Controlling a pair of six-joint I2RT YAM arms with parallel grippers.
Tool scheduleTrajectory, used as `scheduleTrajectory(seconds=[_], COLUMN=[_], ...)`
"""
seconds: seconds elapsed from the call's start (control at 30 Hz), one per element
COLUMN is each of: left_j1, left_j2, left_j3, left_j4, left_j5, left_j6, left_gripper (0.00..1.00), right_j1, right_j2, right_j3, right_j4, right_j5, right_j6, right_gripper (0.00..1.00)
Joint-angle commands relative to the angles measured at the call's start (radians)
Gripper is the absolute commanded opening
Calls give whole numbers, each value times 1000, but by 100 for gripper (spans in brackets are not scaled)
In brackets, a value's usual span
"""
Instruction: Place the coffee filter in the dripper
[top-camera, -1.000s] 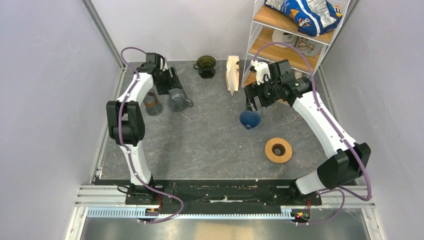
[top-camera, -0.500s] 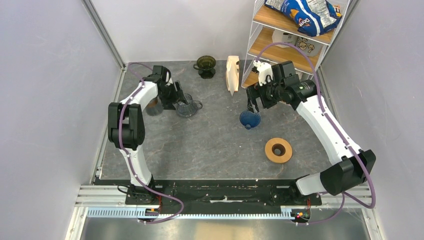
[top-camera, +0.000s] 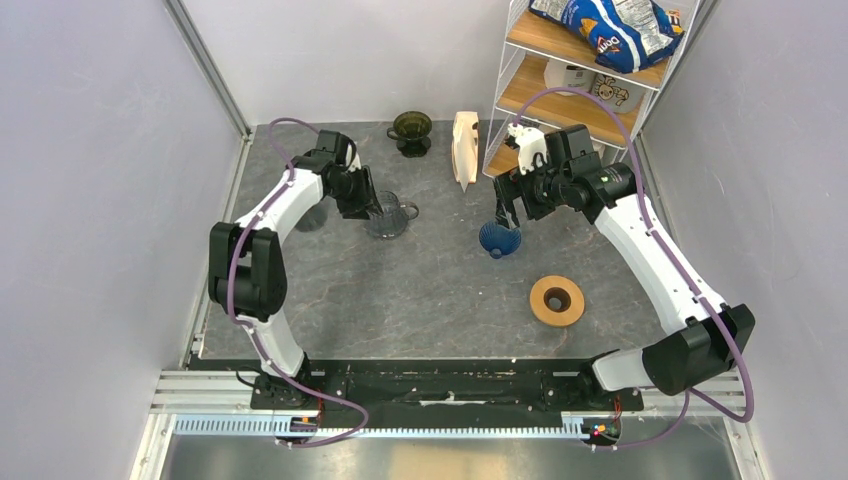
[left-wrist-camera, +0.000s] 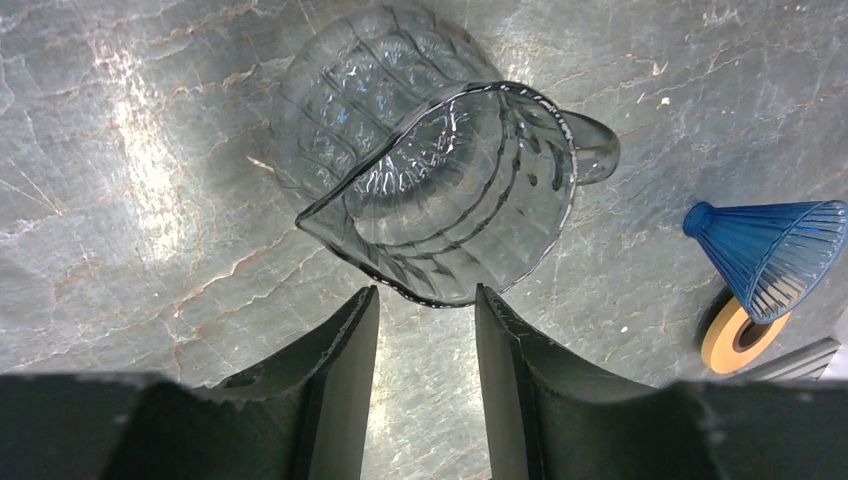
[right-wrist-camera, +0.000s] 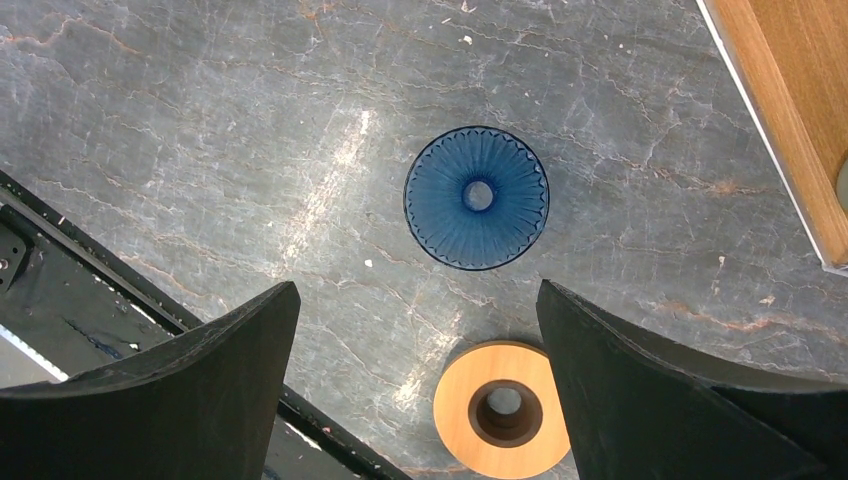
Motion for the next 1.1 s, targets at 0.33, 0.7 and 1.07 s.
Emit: scheduleTrajectory(seconds=[0.33,0.7,1.07], left_j1=[1,-1,-2], left_j2=[-75,138,370], left_j3=[28,411,679], left_j4=[-56,-305,-474], left_j5=[-16,-9,74], left_j6=[53,520,776], left_gripper=[48,68,65], right_j1=[-1,-1,-1], right_j2=[-45,-56,-35], right_j3=[-6,-10,8], right_j4=[9,-4,-34], right_j5=[-21,-19,-32], right_j6=[-5,-28,-54], right_gripper=[97,97,97])
